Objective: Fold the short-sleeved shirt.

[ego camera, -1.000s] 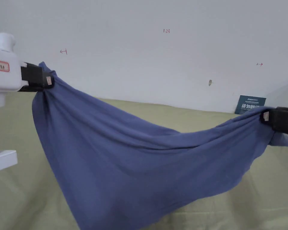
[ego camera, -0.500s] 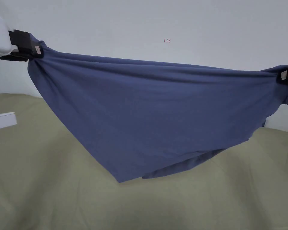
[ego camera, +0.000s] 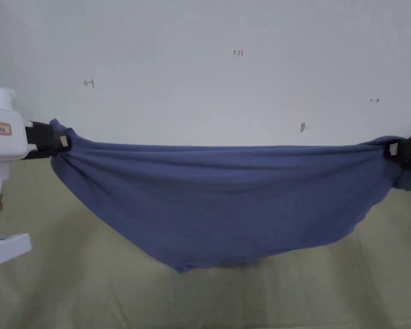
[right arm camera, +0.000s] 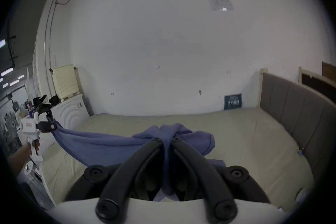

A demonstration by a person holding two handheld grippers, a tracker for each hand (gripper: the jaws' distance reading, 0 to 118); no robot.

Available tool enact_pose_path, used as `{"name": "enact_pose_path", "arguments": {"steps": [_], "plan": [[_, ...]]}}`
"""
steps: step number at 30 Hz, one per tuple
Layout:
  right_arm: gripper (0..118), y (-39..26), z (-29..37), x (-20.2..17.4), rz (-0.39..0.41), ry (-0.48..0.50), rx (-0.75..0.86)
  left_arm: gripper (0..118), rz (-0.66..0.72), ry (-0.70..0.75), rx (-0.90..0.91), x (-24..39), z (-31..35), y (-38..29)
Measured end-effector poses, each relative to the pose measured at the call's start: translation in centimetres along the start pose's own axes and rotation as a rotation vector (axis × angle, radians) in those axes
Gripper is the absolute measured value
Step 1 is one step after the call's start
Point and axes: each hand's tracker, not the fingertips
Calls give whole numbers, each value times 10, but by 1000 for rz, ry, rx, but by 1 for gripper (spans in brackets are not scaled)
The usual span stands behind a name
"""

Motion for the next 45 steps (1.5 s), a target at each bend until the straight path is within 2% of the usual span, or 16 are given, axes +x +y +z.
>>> {"name": "enact_pose_path", "arguments": {"steps": [9,12,16,23,27,28,29,30,36,38,39,40,41,42,43,45], "plan": [[2,-122,72,7,-58,30,-156,4,163,-7,-151,-52,61,-133],[2,-173,103,4,-58,12,-249,4,190,5,-200,-58,90,-180],[2,-232,142,18,-141,-3,-339,4,257,20,-299,-70,122,-234],[3,-288,178,33,-180,-47,-423,9,308,41,-403,-76,149,-294],[28,-289,184,29,-170,-132,-419,52,297,129,-416,-65,158,-303],[73,-285,187,26,-159,-170,-407,87,289,121,-384,-60,165,-300],[103,-278,190,23,-144,-183,-395,96,257,121,-332,-52,172,-295],[114,-268,195,17,-114,-184,-345,96,212,140,-293,-42,178,-288],[112,-217,220,-60,91,-309,-137,95,-176,274,-2,48,209,-246],[90,-220,232,-91,126,-295,-82,90,-206,356,108,80,224,-248],[60,-223,237,-103,144,-287,-66,84,-200,371,135,75,223,-257],[0,-232,243,-116,174,-294,-53,57,-202,380,148,84,228,-262],[0,-240,243,-127,222,-314,-73,12,-222,366,150,91,232,-270],[0,-253,246,-136,226,-332,-82,0,-235,372,149,97,234,-276],[0,-261,247,-144,235,-305,-113,0,-256,418,128,105,234,-288],[0,-273,247,-148,182,-205,-186,0,-279,347,17,98,231,-299]]}}
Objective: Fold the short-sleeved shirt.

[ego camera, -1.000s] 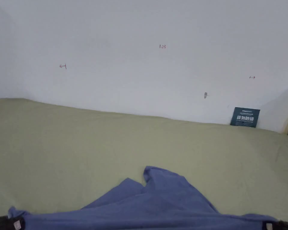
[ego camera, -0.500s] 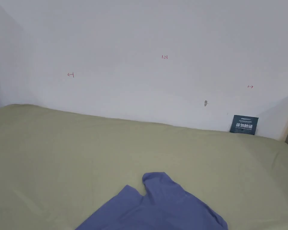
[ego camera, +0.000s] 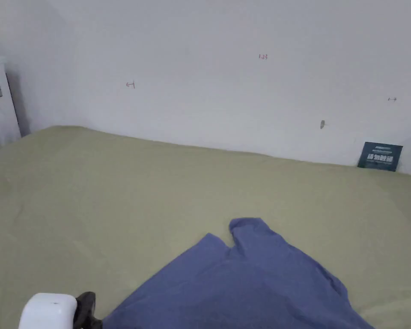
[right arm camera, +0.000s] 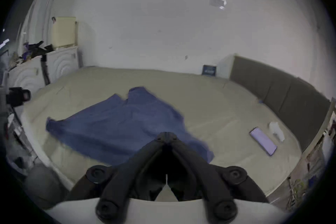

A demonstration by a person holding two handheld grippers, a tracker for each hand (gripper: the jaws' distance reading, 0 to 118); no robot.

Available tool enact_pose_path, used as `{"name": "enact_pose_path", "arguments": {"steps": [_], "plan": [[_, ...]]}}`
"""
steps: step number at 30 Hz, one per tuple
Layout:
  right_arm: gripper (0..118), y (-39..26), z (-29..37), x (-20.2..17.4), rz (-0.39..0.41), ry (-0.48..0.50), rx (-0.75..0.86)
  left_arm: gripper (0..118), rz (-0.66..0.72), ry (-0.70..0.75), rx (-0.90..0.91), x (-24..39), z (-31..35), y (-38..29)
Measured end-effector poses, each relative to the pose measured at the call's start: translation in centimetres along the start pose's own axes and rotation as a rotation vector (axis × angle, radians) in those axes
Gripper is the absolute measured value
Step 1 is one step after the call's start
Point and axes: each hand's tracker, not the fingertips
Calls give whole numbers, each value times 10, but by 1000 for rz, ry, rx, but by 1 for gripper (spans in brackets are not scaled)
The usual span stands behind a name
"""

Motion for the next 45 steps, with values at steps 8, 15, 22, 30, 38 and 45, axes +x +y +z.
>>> {"name": "enact_pose_path", "arguments": {"steps": [8,15,22,30,38,45], "plan": [[0,-5,-7,-11,-8,75,-50,75,139,39,-295,-36,-40,-16],[0,15,-23,-4,-22,122,-50,108,150,41,-567,-57,-119,-15],[0,22,-53,2,-8,151,-104,92,192,89,-600,-63,-146,-28],[80,82,-171,18,86,253,-218,8,200,34,-524,-58,-137,-30],[111,152,-392,-10,473,339,-509,8,233,30,-550,-64,-148,-29],[105,155,-488,-10,319,409,-539,8,252,11,-556,-65,-147,-29]]}}
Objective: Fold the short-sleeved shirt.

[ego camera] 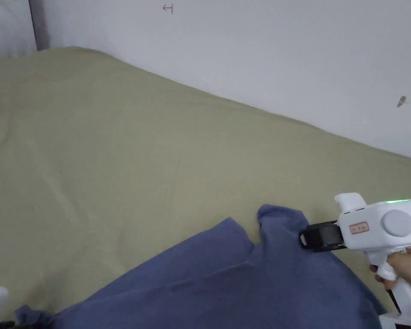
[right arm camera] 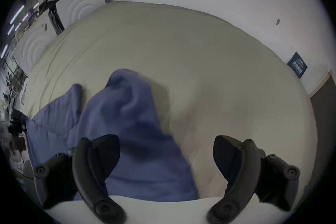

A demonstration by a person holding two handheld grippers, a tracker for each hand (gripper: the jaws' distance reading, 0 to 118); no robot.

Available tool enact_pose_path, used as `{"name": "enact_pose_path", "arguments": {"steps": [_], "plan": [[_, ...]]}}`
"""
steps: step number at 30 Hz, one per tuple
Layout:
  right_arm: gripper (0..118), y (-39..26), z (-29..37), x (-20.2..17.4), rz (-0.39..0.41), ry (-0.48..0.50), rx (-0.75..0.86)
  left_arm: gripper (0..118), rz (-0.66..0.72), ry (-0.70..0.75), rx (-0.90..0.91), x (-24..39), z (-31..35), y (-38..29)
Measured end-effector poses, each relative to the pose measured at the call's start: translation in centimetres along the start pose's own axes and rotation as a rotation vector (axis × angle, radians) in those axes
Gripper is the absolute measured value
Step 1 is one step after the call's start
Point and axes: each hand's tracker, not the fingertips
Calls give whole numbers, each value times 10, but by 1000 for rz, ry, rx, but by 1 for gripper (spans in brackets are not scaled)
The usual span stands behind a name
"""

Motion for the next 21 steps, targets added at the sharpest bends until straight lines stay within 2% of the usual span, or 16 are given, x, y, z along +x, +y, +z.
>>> {"name": "enact_pose_path", "arguments": {"steps": [1,2,3,4,5,6,7,8,9,12,16,21], "plan": [[99,0,-5,3,4,5,1,8,3,-3,0,1,0,1],[87,-2,-3,-1,10,17,1,8,4,-5,-2,1,-1,1],[63,-3,-5,-3,20,38,0,8,4,-6,-3,0,-1,1],[31,-6,-6,-5,34,52,-6,8,3,-8,-5,0,-2,1],[22,-8,-7,-11,62,21,-16,8,-1,-7,-5,1,-4,1],[9,-10,-1,-17,80,-35,-1,8,-3,-8,-3,1,-4,1],[0,-10,4,-18,35,11,4,8,-1,-8,-2,1,-4,1],[0,-10,9,-19,-39,43,-5,8,6,-10,1,0,-4,1],[0,-9,14,-21,-72,28,-11,8,16,-14,4,0,-4,1],[0,-13,50,-30,-45,17,103,8,56,-40,21,-2,4,5],[0,-15,124,-33,-117,60,321,7,30,-102,124,-1,28,25],[0,-7,219,-33,-92,-6,514,7,-40,-174,254,15,64,78]]}}
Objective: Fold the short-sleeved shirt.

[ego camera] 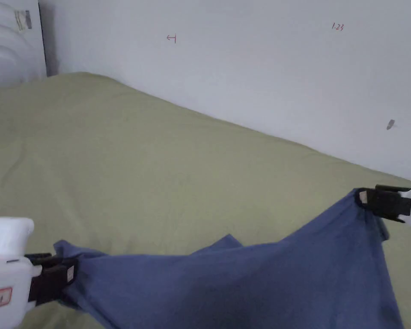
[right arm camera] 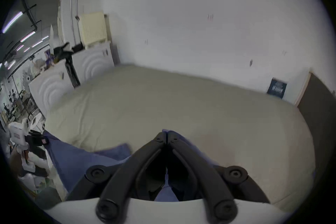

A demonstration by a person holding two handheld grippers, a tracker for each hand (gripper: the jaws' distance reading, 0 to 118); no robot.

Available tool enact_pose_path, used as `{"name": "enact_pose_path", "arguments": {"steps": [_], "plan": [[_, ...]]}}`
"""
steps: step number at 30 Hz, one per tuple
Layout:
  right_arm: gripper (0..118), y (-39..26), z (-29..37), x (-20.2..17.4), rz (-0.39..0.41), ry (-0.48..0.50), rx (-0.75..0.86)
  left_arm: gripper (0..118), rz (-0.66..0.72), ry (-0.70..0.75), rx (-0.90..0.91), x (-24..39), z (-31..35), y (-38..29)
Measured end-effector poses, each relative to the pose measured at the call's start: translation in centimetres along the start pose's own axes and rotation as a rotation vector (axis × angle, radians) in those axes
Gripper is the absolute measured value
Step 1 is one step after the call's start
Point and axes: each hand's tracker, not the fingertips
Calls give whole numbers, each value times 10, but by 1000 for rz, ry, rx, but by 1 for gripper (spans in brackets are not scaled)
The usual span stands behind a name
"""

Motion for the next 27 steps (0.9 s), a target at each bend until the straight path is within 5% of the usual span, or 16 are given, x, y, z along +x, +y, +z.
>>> {"name": "enact_pose_path", "arguments": {"steps": [4,15,27], "plan": [[0,50,49,16,-49,-89,153,7,-66,-17,94,15,2,66],[0,163,96,55,-22,-273,319,7,-329,13,217,75,-25,239],[0,266,126,86,54,-510,441,7,-404,43,404,137,-31,396]]}}
